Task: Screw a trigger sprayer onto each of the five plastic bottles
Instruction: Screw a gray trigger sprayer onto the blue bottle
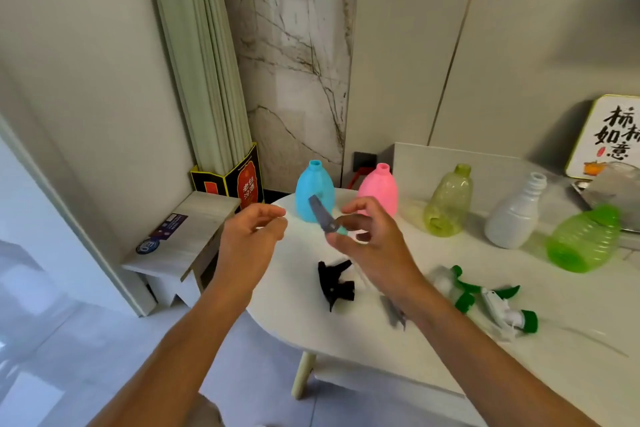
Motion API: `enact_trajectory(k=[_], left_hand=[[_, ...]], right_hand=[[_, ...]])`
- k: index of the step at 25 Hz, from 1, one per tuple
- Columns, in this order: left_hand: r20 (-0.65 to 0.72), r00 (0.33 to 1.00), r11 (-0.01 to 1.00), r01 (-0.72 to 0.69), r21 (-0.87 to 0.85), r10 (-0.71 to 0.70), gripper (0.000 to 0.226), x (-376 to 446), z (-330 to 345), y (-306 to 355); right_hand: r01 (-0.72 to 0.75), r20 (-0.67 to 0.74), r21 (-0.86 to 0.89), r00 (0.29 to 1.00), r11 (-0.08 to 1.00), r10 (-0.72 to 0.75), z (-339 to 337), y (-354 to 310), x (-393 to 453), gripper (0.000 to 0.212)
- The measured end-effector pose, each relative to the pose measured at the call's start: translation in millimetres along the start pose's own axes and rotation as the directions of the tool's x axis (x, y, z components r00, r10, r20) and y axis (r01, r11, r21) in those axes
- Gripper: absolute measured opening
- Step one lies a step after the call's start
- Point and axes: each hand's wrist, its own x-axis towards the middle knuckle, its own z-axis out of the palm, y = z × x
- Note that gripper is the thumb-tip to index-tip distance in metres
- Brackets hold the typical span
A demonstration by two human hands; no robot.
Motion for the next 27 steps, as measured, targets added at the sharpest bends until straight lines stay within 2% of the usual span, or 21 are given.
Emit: enact_trajectory(k=[1, 2, 3, 4, 7, 9, 12, 16, 19, 22, 25, 27], left_hand=[[-0.011, 0.999, 0.990, 0.048, -0.132, -0.050, 0.013, 4.6, 6.0, 4.3], [-0.011, 0.998, 0.985, 0.063, -0.162, -0.065, 0.014, 12.7, 14.3, 5.6], [0.001, 0.997, 0.987, 0.071, -0.144, -0.072, 0.017, 22.7, 24.0, 6.5], [0.004, 0.997, 0.993, 0.071, -0.096, -0.071, 0.023, 36.8, 35.7, 4.8], [-0.010, 0.996, 0.995, 0.093, 0.036, -0.093, 0.064, 84.5, 71.1, -9.7], [-0.035, 0.995, 0.987, 0.101, 0.125, -0.097, 0.097, 107.3, 93.0, -25.5], [-0.045, 0.995, 0.982, 0.093, 0.161, -0.087, 0.119, 128.0, 112.7, -46.5], [-0.014, 0.994, 0.994, 0.108, 0.011, -0.108, 0.113, 146.3, 118.8, -54.0], [0.065, 0.989, 0.992, 0.130, -0.001, -0.130, 0.088, 148.9, 123.3, -52.0], [0.053, 0.990, 0.991, 0.135, -0.002, -0.134, 0.085, 144.0, 126.0, -51.1], [0.033, 0.997, 0.997, 0.064, 0.048, -0.065, 0.081, 126.7, 120.5, -43.8], [0.007, 0.997, 0.982, -0.075, 0.174, 0.075, 0.080, 111.2, 110.0, -25.8]], right_hand=[[-0.019, -0.081, 0.269, 0.996, 0.963, 0.042, -24.8, -6.2, -3.7, 0.033], [-0.041, -0.122, 0.473, 0.986, 0.880, 0.112, -49.6, -7.5, -8.9, 0.034], [-0.062, -0.129, 0.611, 0.976, 0.789, 0.177, -70.8, -4.5, -14.6, 0.033], [-0.090, -0.123, 0.674, 0.965, 0.734, 0.231, -88.5, 0.5, -20.5, 0.032], [-0.169, -0.137, 0.663, 0.930, 0.729, 0.340, -115.9, 17.9, -27.8, 0.032], [-0.142, -0.192, 0.605, 0.929, 0.783, 0.317, -126.5, 18.6, -28.7, 0.049], [-0.111, -0.237, 0.534, 0.932, 0.838, 0.274, -138.8, 15.6, -28.3, 0.061], [-0.152, -0.210, 0.516, 0.932, 0.843, 0.296, -142.6, 21.8, -29.0, 0.064], [-0.180, -0.158, 0.597, 0.929, 0.782, 0.335, -147.1, 23.2, -28.2, 0.060], [-0.177, -0.174, 0.602, 0.923, 0.779, 0.344, -150.7, 22.8, -31.9, 0.058], [-0.148, -0.227, 0.589, 0.913, 0.794, 0.338, -152.7, 20.1, -34.3, 0.055], [-0.105, -0.284, 0.585, 0.902, 0.804, 0.324, -155.9, 15.5, -35.8, 0.046]])
